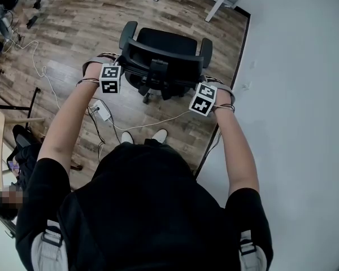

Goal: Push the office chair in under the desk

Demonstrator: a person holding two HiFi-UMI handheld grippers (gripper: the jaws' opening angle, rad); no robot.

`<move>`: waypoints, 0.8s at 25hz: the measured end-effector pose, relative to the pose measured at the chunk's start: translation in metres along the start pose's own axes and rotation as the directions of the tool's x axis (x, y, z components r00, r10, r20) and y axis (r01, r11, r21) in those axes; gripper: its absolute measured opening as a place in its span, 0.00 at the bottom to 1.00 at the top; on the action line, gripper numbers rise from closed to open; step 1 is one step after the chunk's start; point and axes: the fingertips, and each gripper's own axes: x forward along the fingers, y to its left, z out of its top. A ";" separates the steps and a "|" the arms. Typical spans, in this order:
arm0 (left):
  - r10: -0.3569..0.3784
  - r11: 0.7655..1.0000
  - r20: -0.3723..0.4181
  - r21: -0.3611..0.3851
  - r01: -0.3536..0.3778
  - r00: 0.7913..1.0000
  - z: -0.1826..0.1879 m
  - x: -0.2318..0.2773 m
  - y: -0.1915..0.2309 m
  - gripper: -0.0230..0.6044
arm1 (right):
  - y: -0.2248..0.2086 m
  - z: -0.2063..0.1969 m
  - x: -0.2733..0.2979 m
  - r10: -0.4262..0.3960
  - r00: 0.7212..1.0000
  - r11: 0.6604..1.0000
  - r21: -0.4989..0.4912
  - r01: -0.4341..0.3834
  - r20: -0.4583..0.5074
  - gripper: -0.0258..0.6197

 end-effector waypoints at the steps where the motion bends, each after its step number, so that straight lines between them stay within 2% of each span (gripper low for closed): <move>1: 0.004 1.000 -0.003 -0.001 -0.004 1.000 -0.001 0.002 -0.004 0.23 | 0.004 0.000 0.001 -0.011 1.000 1.000 -0.004 0.011 0.003 0.23; 3: 0.004 1.000 -0.012 -0.005 -0.004 1.000 -0.001 0.006 0.000 0.23 | 0.000 -0.001 0.004 -0.027 1.000 0.999 -0.016 0.028 0.015 0.23; 7: 0.005 1.000 -0.036 -0.009 -0.005 0.999 0.002 0.019 0.044 0.23 | -0.043 -0.008 0.006 -0.024 0.998 0.999 -0.036 0.026 0.052 0.23; 12: 0.007 1.000 -0.060 -0.002 -0.008 0.998 0.001 0.034 0.083 0.23 | -0.079 -0.013 0.012 -0.069 0.995 0.996 -0.047 0.072 0.075 0.23; 20: 0.025 0.999 -0.045 0.032 -0.023 0.999 -0.019 0.059 0.144 0.23 | -0.133 -0.001 0.032 -0.072 0.996 0.997 -0.019 0.074 0.060 0.23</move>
